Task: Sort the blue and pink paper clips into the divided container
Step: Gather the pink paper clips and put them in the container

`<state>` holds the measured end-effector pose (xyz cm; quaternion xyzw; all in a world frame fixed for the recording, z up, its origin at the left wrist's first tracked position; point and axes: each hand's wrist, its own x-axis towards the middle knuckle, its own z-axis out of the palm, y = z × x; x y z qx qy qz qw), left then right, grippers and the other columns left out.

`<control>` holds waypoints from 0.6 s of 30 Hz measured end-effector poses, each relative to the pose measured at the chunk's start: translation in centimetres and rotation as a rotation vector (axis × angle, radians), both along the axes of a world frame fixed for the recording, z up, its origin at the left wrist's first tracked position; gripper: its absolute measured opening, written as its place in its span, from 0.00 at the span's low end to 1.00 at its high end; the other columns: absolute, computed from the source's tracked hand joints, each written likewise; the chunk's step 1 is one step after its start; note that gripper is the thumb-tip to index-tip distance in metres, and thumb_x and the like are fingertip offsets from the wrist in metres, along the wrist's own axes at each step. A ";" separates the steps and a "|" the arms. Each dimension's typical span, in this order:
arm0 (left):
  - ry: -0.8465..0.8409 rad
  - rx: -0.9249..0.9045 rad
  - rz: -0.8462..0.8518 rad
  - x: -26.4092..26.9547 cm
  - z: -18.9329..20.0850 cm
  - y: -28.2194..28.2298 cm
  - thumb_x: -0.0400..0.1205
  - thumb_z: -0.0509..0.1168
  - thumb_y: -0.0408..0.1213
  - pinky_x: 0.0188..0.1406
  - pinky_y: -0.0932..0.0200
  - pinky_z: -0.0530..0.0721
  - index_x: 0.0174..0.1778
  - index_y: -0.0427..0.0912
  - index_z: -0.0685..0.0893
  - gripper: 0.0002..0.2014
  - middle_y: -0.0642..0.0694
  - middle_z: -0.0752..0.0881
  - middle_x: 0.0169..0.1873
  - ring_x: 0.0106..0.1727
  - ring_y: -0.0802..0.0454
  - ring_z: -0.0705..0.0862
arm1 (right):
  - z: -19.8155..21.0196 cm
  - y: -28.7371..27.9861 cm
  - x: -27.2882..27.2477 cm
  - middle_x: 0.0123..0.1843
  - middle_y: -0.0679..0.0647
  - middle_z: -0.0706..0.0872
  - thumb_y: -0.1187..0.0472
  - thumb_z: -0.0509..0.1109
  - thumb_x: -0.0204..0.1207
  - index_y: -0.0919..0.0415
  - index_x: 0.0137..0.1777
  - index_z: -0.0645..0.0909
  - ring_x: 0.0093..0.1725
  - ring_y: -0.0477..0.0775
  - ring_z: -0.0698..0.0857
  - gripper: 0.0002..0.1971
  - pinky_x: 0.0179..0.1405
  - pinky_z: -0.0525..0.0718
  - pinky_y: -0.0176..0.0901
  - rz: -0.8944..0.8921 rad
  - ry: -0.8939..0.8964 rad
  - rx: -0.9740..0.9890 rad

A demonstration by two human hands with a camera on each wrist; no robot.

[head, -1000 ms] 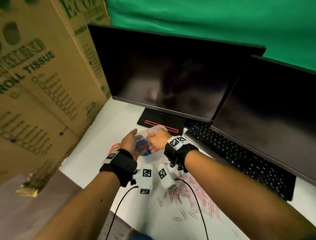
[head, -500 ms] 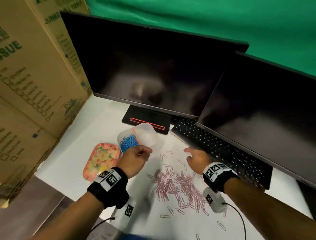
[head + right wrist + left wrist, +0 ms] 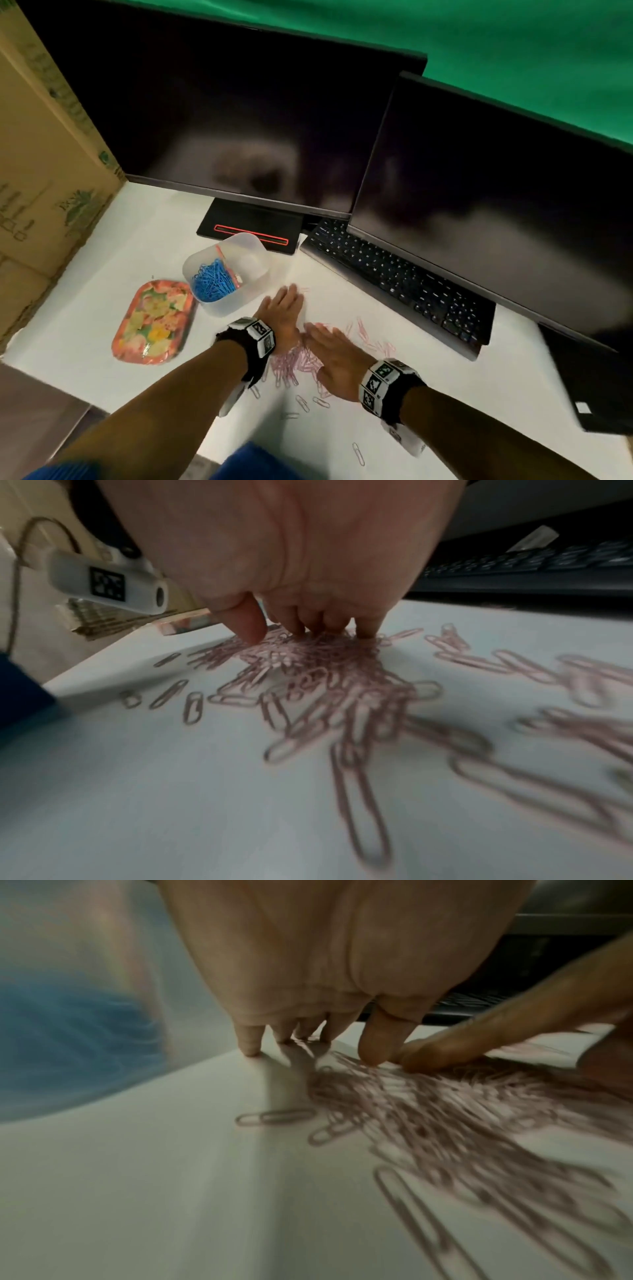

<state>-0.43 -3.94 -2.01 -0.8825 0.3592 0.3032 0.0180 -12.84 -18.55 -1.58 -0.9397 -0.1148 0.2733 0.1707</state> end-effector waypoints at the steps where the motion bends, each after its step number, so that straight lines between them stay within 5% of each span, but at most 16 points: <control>1: -0.005 0.000 -0.064 -0.6 0.0 0.0 0.83 0.55 0.44 0.82 0.38 0.48 0.84 0.41 0.43 0.38 0.42 0.38 0.84 0.85 0.42 0.40 | 0.1 -0.7 -1.1 0.87 0.54 0.42 0.54 0.50 0.81 0.57 0.86 0.46 0.85 0.51 0.41 0.33 0.84 0.38 0.47 -0.006 -0.037 0.038; 4: 0.039 -0.039 -0.270 -2.4 0.0 0.4 0.83 0.55 0.41 0.83 0.43 0.45 0.85 0.44 0.44 0.37 0.45 0.38 0.85 0.85 0.46 0.39 | 0.5 -3.2 -3.9 0.86 0.50 0.45 0.56 0.49 0.80 0.58 0.85 0.49 0.83 0.42 0.41 0.33 0.82 0.38 0.36 -0.170 -0.166 0.121; 7: 0.116 -0.123 -0.344 -3.8 0.2 1.7 0.82 0.56 0.38 0.84 0.53 0.44 0.85 0.49 0.47 0.36 0.52 0.42 0.85 0.85 0.52 0.41 | -0.5 -6.1 -6.6 0.84 0.46 0.37 0.57 0.53 0.79 0.55 0.85 0.41 0.85 0.44 0.38 0.36 0.86 0.45 0.48 -0.436 -0.164 0.045; 10: -0.002 -0.262 -0.075 -3.7 1.0 3.5 0.78 0.61 0.37 0.80 0.50 0.65 0.84 0.52 0.52 0.38 0.49 0.53 0.84 0.83 0.46 0.58 | -1.3 -7.4 -7.1 0.85 0.51 0.35 0.58 0.54 0.80 0.60 0.84 0.36 0.85 0.53 0.37 0.38 0.85 0.42 0.55 -0.589 -0.057 -0.038; 13: -0.098 -0.119 0.294 -3.3 2.3 5.4 0.74 0.67 0.40 0.65 0.47 0.80 0.82 0.48 0.55 0.40 0.42 0.61 0.76 0.73 0.42 0.69 | -1.1 -6.3 -5.5 0.86 0.56 0.33 0.59 0.54 0.82 0.61 0.84 0.32 0.85 0.55 0.35 0.39 0.84 0.35 0.55 -0.570 -0.006 -0.039; 18: 0.070 0.119 0.344 -4.6 1.6 6.7 0.65 0.78 0.46 0.58 0.49 0.85 0.79 0.46 0.51 0.52 0.39 0.62 0.67 0.62 0.37 0.82 | -1.0 -2.3 -3.5 0.84 0.55 0.29 0.56 0.52 0.83 0.59 0.84 0.32 0.84 0.56 0.32 0.37 0.85 0.39 0.57 -0.319 -0.010 -0.024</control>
